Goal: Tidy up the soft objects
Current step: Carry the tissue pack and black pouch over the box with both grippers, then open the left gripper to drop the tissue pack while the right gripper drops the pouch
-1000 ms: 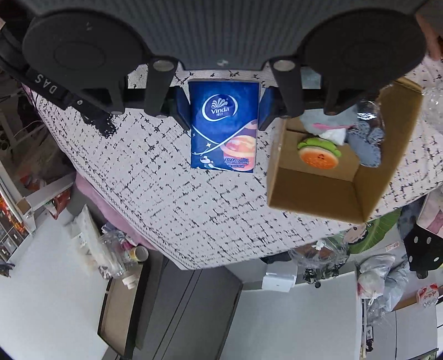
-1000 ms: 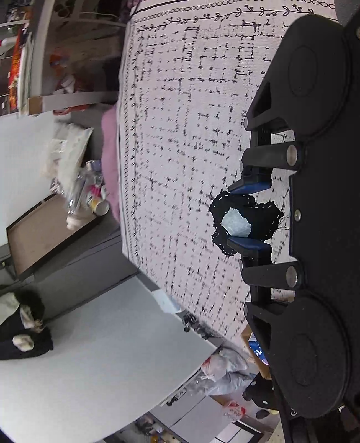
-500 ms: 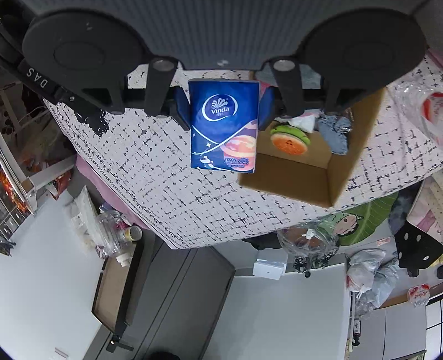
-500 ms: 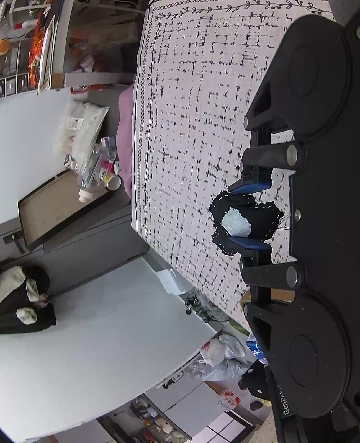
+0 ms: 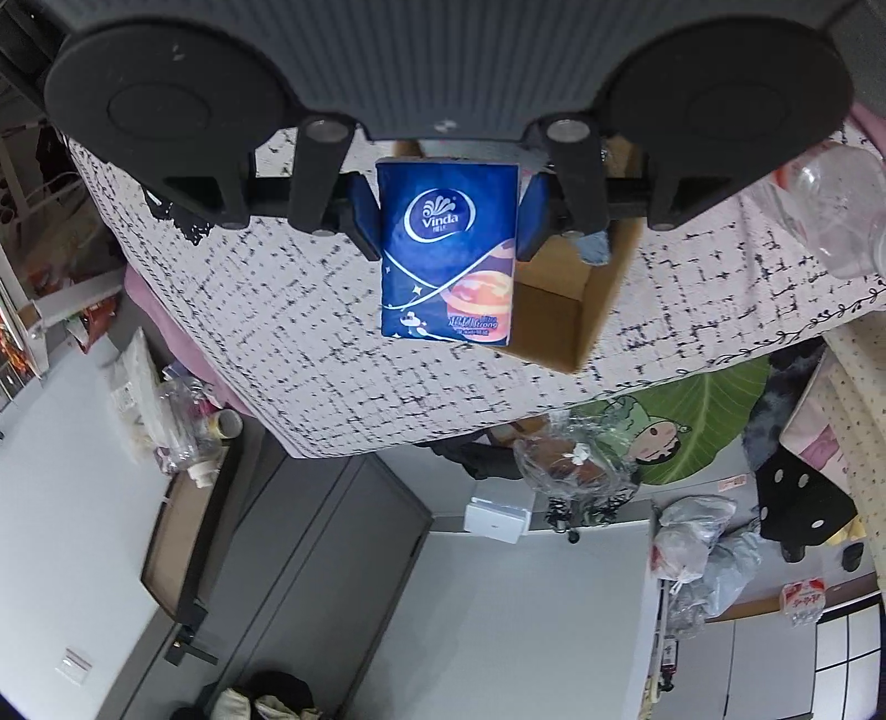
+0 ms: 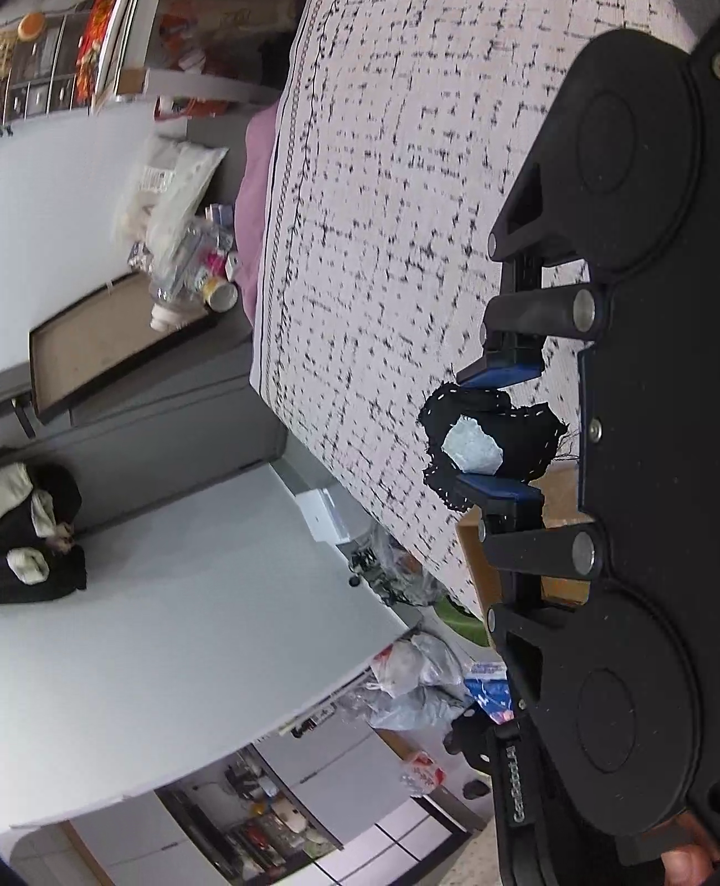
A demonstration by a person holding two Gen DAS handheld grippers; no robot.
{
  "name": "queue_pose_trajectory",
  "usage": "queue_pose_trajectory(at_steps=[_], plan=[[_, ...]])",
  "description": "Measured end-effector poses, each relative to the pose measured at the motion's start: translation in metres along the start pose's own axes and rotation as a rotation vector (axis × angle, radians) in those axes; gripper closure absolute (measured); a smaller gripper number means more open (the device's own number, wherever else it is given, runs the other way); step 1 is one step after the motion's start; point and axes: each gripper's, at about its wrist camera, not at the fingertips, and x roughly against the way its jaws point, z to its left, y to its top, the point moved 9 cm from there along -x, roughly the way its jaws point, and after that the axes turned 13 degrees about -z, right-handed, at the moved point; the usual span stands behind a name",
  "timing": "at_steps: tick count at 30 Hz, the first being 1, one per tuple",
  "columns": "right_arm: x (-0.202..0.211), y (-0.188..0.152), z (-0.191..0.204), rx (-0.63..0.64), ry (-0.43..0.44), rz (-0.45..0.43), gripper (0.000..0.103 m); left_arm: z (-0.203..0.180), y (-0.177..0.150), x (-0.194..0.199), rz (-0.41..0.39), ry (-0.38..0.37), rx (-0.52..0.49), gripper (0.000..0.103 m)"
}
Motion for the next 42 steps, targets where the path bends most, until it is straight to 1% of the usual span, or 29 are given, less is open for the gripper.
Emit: queue_pose_trajectory(at_steps=[7, 14, 21, 29, 30, 36, 42], plan=[[-0.010, -0.010, 0.024, 0.011, 0.038, 0.016, 0.070, 0.023, 0.000, -0.015, 0.020, 0.024, 0.031, 0.053], [-0.027, -0.023, 0.039, 0.009, 0.077, 0.036, 0.070, 0.037, -0.005, -0.033, 0.048, 0.037, 0.045, 0.053], [-0.045, -0.038, 0.055, 0.026, 0.110, 0.069, 0.070, 0.050, -0.011, -0.062, 0.088, 0.058, 0.050, 0.053], [-0.063, -0.048, 0.058, 0.023, 0.120, 0.097, 0.070, 0.055, -0.021, -0.095, 0.148, 0.077, 0.058, 0.053], [-0.065, -0.049, 0.059, 0.025, 0.123, 0.099, 0.070, 0.055, -0.022, -0.097, 0.151, 0.079, 0.053, 0.052], [-0.080, -0.057, 0.065, 0.019, 0.135, 0.123, 0.070, 0.056, -0.017, -0.103, 0.146, 0.104, 0.037, 0.045], [-0.087, -0.063, 0.076, 0.024, 0.165, 0.133, 0.069, 0.059, -0.011, -0.101, 0.131, 0.106, 0.051, 0.045]])
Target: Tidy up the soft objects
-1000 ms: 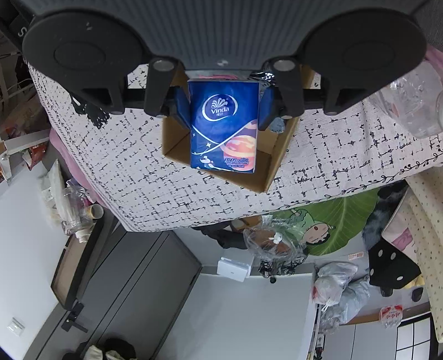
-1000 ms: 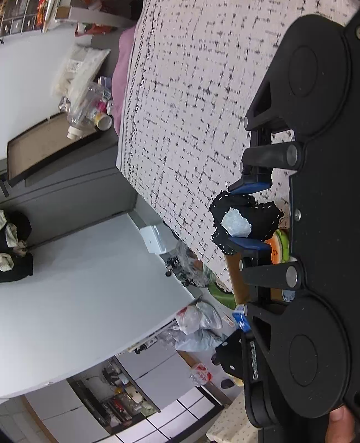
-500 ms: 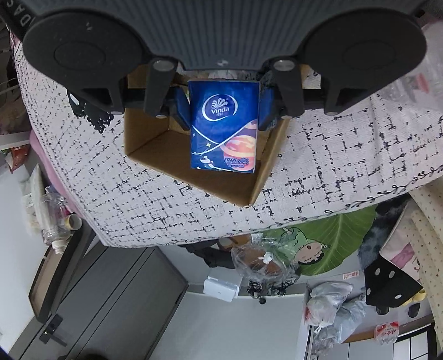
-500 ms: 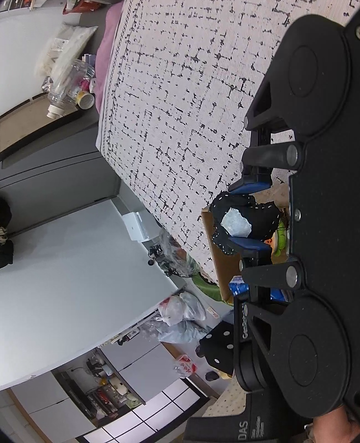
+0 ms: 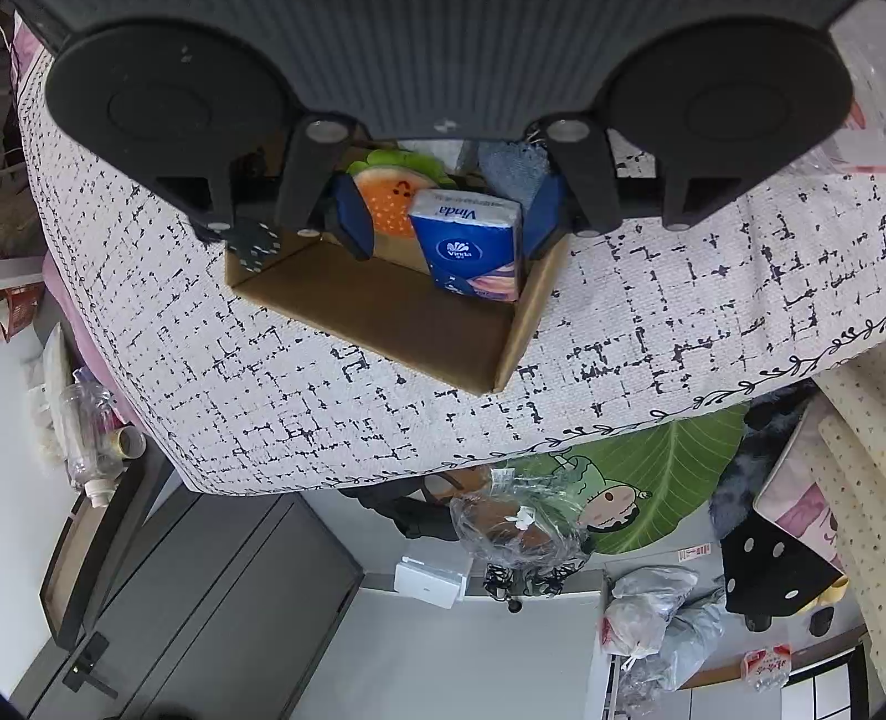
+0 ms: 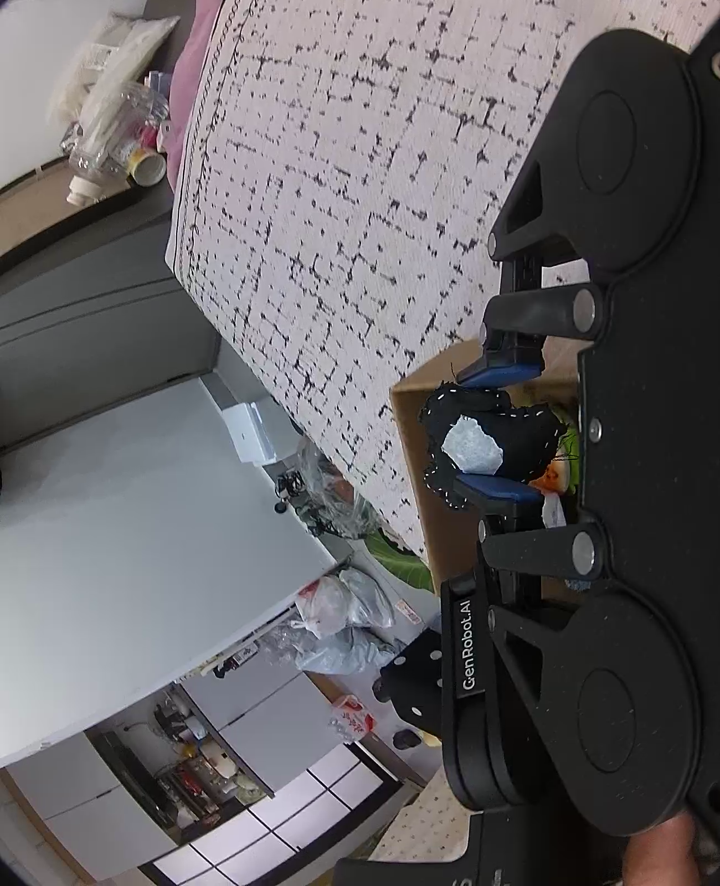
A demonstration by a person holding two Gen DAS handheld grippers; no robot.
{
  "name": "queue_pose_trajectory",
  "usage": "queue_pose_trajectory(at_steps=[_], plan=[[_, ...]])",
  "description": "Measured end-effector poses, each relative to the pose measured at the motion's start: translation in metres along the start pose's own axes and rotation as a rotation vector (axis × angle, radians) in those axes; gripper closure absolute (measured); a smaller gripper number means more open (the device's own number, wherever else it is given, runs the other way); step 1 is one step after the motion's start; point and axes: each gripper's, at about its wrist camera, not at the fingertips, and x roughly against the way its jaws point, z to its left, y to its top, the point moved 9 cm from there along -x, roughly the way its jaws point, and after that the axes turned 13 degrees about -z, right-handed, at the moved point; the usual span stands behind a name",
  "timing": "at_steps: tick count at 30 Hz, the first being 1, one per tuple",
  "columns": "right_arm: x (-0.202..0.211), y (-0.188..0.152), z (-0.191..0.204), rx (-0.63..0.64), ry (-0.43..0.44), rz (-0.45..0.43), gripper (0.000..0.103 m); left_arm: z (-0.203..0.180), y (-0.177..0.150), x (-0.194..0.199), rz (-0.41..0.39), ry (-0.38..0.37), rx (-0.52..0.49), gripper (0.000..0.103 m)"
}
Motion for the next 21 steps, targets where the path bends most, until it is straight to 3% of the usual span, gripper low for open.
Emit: queue_pose_trajectory(at_steps=[8, 16, 21], plan=[[-0.007, -0.006, 0.005, -0.003, 0.028, 0.018, 0.056, 0.002, 0.004, 0.006, -0.002, -0.008, 0.030, 0.045], [0.009, 0.004, 0.000, -0.021, 0.019, -0.015, 0.035, 0.002, 0.006, 0.020, -0.016, -0.003, 0.040, 0.039], [0.024, 0.011, -0.012, -0.055, 0.007, -0.026, 0.032, 0.000, 0.009, 0.034, -0.032, -0.003, 0.031, 0.038]])
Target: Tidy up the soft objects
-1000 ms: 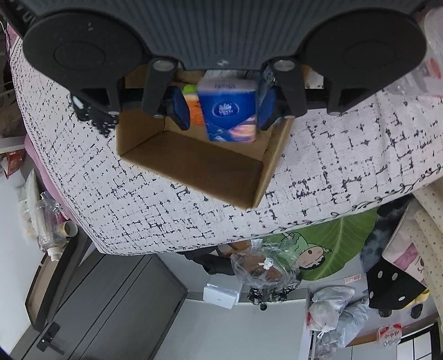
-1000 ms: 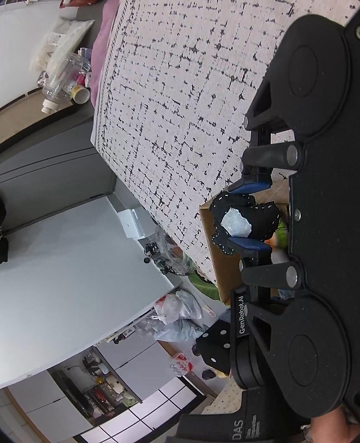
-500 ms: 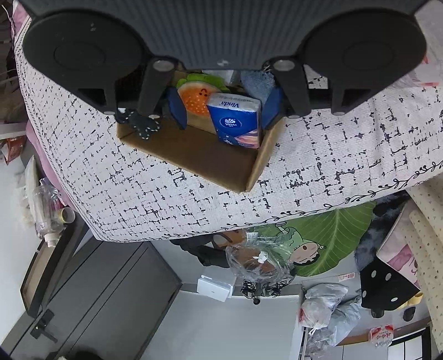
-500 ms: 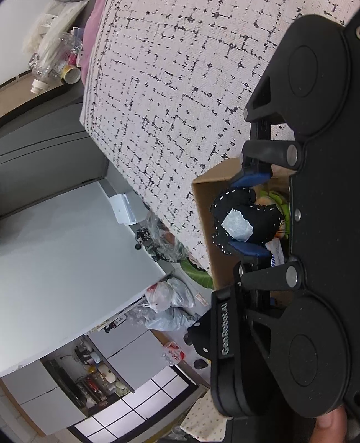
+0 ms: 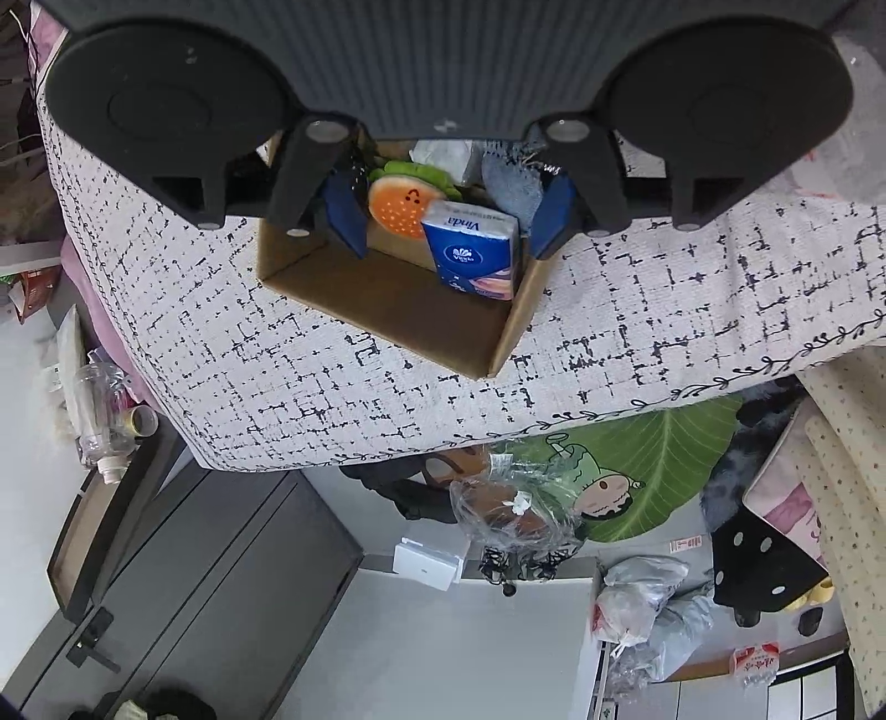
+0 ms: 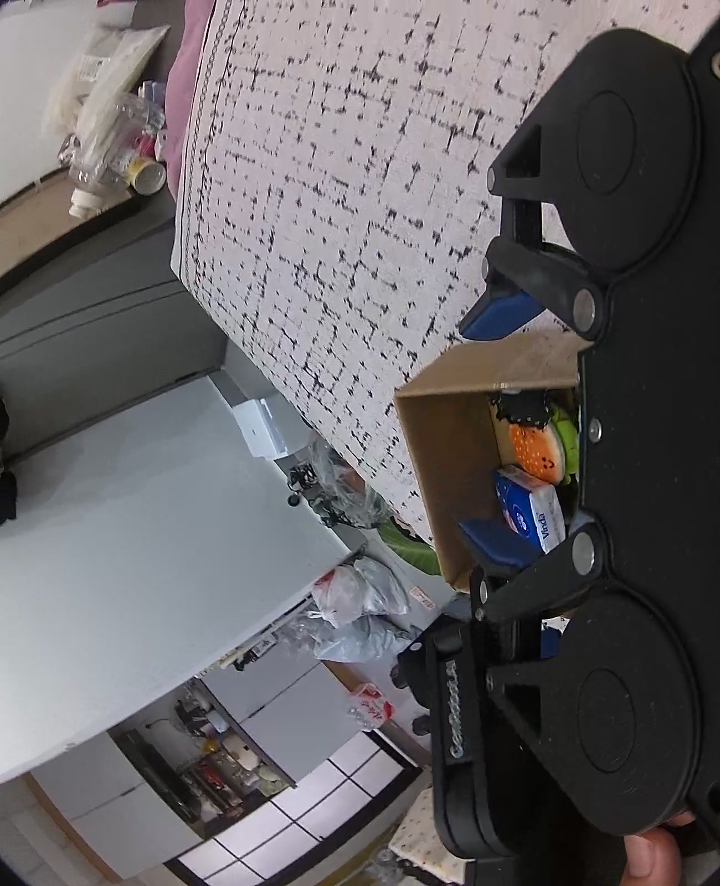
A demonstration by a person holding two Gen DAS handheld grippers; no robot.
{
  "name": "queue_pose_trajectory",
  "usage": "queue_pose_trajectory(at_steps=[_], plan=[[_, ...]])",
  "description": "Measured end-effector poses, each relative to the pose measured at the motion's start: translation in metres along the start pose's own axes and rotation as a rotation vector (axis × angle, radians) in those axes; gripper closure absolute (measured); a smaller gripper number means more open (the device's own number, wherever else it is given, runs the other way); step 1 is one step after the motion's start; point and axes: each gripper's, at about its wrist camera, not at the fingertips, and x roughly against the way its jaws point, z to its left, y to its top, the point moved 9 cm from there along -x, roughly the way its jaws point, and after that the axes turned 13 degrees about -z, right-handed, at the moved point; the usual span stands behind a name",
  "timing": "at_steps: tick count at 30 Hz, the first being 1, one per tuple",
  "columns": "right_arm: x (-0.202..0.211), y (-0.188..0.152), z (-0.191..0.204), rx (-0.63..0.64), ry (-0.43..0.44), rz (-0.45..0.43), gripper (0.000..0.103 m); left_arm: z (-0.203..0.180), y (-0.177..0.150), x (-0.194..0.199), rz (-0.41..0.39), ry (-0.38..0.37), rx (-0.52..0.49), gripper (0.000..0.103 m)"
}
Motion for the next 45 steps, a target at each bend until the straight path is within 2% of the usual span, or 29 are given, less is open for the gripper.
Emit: queue_pose_trajectory(at_steps=[8, 11, 13, 20, 27, 37, 40, 45], plan=[[0.029, 0.017, -0.020, -0.051, -0.033, -0.010, 0.032, -0.010, -0.003, 0.028, 0.003, -0.025, -0.034, 0.037], [0.042, 0.022, -0.025, -0.056, -0.044, -0.016, 0.031, -0.014, -0.002, 0.043, -0.019, -0.041, -0.055, 0.030], [0.052, 0.025, -0.027, -0.053, -0.052, -0.022, 0.026, -0.016, -0.002, 0.052, -0.033, -0.047, -0.065, 0.025], [0.084, 0.034, -0.033, -0.058, -0.082, -0.040, 0.019, -0.020, -0.005, 0.079, -0.049, -0.071, -0.096, 0.022], [0.113, 0.042, -0.032, -0.053, -0.096, -0.062, 0.013, -0.021, -0.009, 0.105, -0.054, -0.103, -0.104, 0.015], [0.155, 0.051, -0.029, -0.031, -0.098, -0.086, 0.000, -0.032, -0.023, 0.139, -0.053, -0.135, -0.200, 0.010], [0.166, 0.053, -0.028, -0.027, -0.097, -0.090, 0.000, -0.035, -0.028, 0.150, -0.057, -0.146, -0.232, 0.006], [0.185, 0.053, -0.029, -0.003, -0.103, -0.093, 0.000, -0.037, -0.036, 0.166, -0.064, -0.154, -0.271, 0.005]])
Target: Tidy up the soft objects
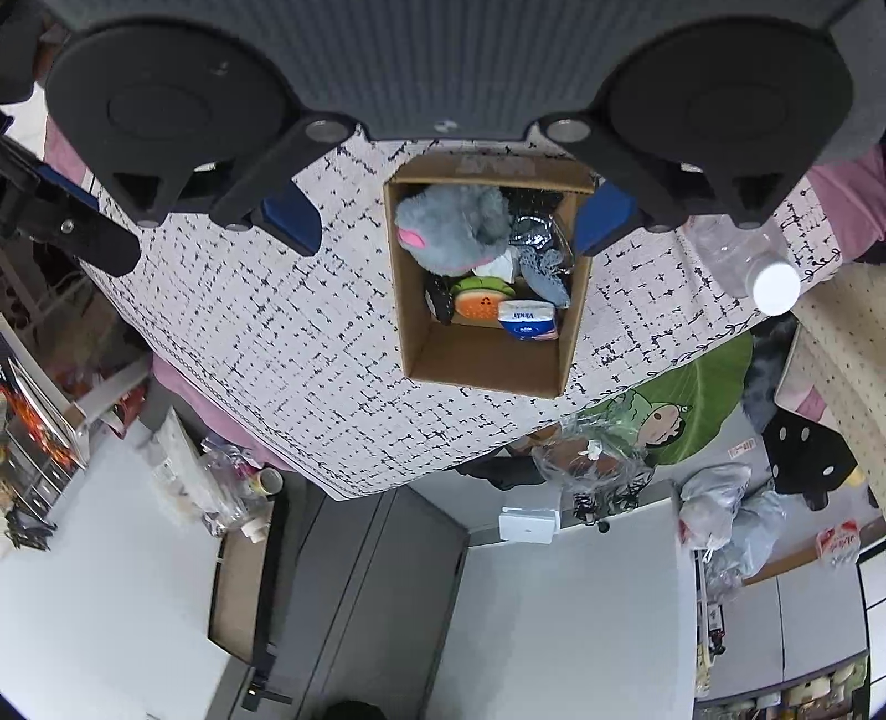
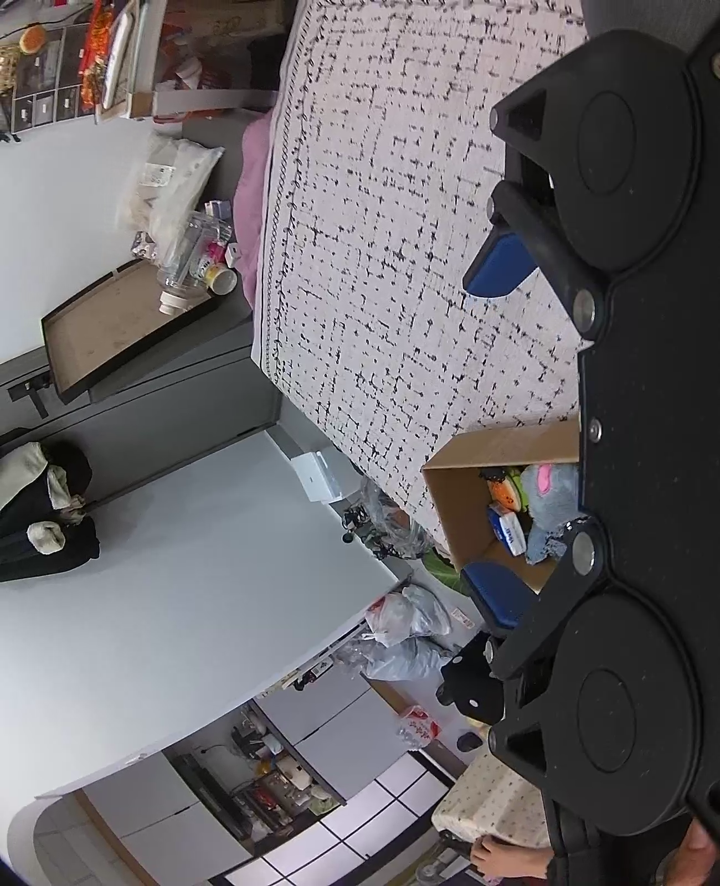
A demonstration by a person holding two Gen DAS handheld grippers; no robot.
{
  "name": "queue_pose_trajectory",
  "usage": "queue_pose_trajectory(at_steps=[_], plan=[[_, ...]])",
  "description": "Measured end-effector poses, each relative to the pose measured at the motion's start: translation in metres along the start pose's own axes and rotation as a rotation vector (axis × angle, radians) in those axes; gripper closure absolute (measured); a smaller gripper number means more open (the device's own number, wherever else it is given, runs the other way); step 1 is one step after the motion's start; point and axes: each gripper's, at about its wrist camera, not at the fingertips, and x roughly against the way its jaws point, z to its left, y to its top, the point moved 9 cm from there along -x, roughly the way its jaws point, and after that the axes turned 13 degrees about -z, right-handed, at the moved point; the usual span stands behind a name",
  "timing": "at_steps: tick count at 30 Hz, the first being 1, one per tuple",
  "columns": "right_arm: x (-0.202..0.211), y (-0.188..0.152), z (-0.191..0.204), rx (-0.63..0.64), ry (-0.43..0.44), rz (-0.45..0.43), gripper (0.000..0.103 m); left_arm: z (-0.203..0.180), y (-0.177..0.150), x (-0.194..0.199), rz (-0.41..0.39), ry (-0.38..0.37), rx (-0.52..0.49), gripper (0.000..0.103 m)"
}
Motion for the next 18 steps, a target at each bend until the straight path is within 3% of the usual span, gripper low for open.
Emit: queue_pose_trajectory(at_steps=[18], plan=[[0.048, -0.011, -0.016, 0.069, -0.074, 0.018, 0.000, -0.012, -0.021, 0.047, -0.017, -0.003, -0.089, 0.001]])
